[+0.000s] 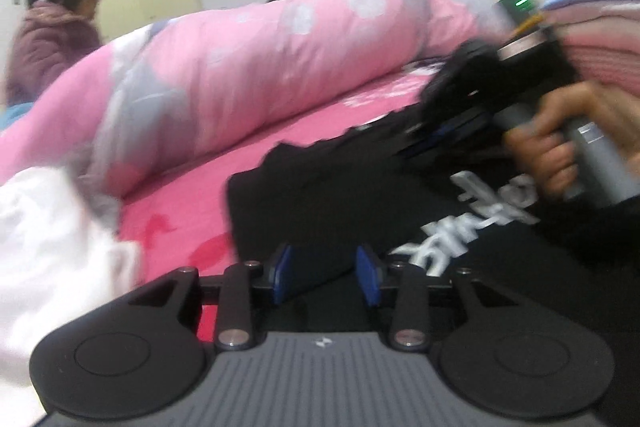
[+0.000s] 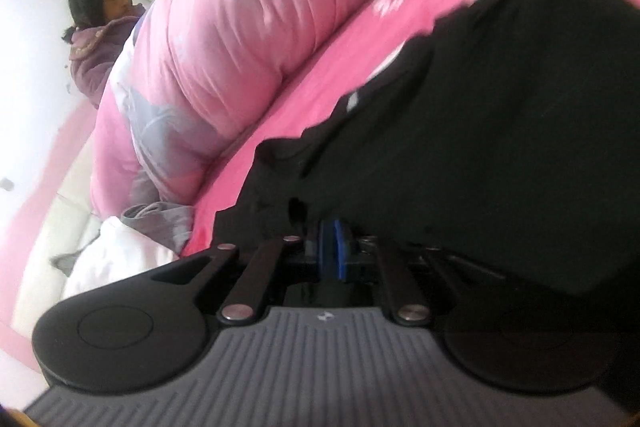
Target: Fold clothes
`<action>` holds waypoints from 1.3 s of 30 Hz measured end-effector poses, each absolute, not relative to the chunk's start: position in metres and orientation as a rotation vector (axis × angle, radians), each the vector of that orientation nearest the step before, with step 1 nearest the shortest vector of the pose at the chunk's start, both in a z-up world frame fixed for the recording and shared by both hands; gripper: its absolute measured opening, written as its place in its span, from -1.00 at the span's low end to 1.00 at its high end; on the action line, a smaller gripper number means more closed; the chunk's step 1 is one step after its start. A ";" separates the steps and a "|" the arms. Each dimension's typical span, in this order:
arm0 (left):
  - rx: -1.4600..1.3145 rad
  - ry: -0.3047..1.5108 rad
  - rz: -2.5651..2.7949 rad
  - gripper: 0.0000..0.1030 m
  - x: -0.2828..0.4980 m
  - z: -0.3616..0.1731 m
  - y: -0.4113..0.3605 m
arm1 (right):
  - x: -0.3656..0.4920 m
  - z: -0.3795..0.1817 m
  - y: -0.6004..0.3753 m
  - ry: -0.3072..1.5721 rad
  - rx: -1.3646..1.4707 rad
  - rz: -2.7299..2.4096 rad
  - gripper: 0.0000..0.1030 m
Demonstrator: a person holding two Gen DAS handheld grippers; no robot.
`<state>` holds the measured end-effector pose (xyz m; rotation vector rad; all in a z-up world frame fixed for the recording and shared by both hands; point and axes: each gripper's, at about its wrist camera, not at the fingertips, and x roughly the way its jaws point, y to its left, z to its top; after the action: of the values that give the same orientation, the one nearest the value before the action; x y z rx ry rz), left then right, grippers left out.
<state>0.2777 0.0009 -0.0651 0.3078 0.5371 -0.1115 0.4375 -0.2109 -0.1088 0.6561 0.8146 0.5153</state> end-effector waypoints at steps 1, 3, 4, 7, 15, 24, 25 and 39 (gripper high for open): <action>0.318 0.543 -0.086 -0.26 0.275 -0.066 0.004 | 0.434 -0.104 -0.214 0.806 0.630 0.514 -0.87; 0.333 0.554 -0.041 -0.26 0.273 -0.067 0.009 | 0.426 -0.096 -0.210 0.811 0.563 0.539 -0.86; 0.339 0.562 -0.021 -0.26 0.272 -0.067 0.011 | 0.422 -0.093 -0.206 0.819 0.532 0.558 -0.86; 0.364 0.599 0.019 -0.25 0.274 -0.074 0.018 | 0.413 -0.090 -0.190 0.855 0.487 0.605 -0.66; 0.288 0.630 0.100 -0.86 0.268 -0.080 0.048 | 0.407 -0.091 -0.150 0.911 0.376 0.611 -0.47; 0.234 0.667 0.139 -0.85 0.268 -0.088 0.064 | 0.394 -0.098 -0.125 0.970 0.245 0.578 -0.62; 0.234 0.667 0.145 -0.79 0.266 -0.088 0.064 | 0.392 -0.096 -0.124 0.967 0.213 0.574 -0.62; 0.084 0.544 0.127 -0.53 0.252 -0.044 0.080 | 0.421 -0.056 -0.098 0.740 0.012 0.555 -0.71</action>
<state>0.2517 0.0798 -0.0442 0.0841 0.5436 0.1267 0.4207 -0.0980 -0.0559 0.0120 0.7400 0.5546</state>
